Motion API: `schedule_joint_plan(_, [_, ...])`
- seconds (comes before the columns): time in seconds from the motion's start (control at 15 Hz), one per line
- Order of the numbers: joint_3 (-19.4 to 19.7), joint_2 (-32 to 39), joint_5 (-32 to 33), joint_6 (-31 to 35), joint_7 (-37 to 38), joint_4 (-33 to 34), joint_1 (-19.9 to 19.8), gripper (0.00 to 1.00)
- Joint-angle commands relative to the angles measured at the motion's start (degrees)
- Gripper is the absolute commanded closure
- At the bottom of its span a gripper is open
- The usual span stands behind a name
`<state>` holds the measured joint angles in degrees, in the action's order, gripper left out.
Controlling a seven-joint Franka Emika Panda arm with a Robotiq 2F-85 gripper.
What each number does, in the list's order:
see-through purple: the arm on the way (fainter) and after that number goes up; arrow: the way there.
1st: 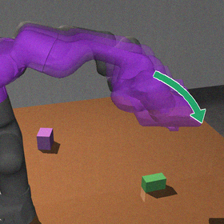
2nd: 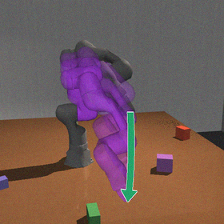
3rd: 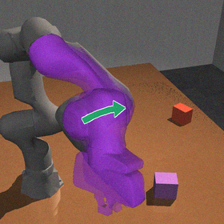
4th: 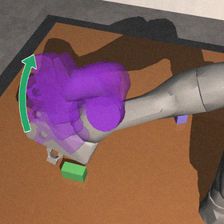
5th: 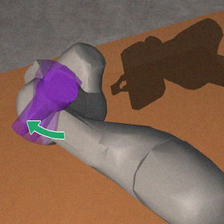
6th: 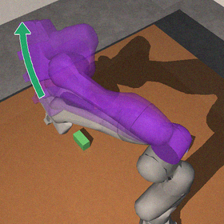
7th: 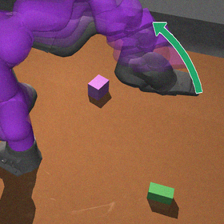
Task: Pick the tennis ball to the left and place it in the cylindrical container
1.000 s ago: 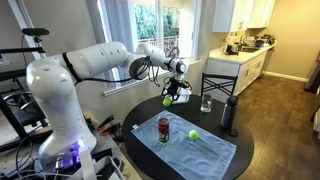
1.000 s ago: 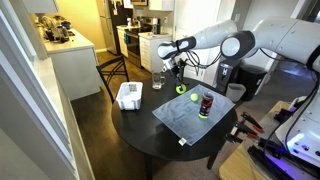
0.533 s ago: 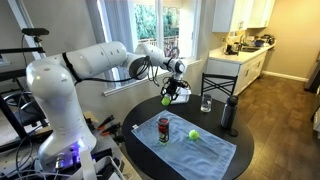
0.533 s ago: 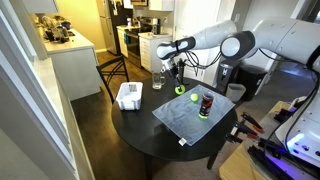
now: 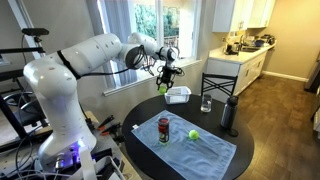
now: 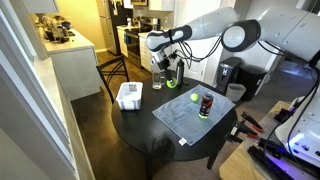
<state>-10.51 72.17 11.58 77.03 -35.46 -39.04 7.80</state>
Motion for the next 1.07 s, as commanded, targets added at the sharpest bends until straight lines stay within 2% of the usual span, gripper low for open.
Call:
schedule_joint_plan(0.0, [0.3, -9.1, 3.2, 0.4, -1.5, -10.1, 1.6, 0.57])
schedule_joint_plan(0.2, [-0.5, -15.1, 4.4, 1.4, -2.6, -17.2, 2.5, 0.57])
schedule_joint_plan(0.6, [-2.5, -25.7, 5.6, 0.7, -10.2, -31.1, 3.0, 0.57])
schedule_joint_plan(1.0, [-2.3, -35.4, 4.8, 1.4, -10.8, -45.7, 2.2, 0.57])
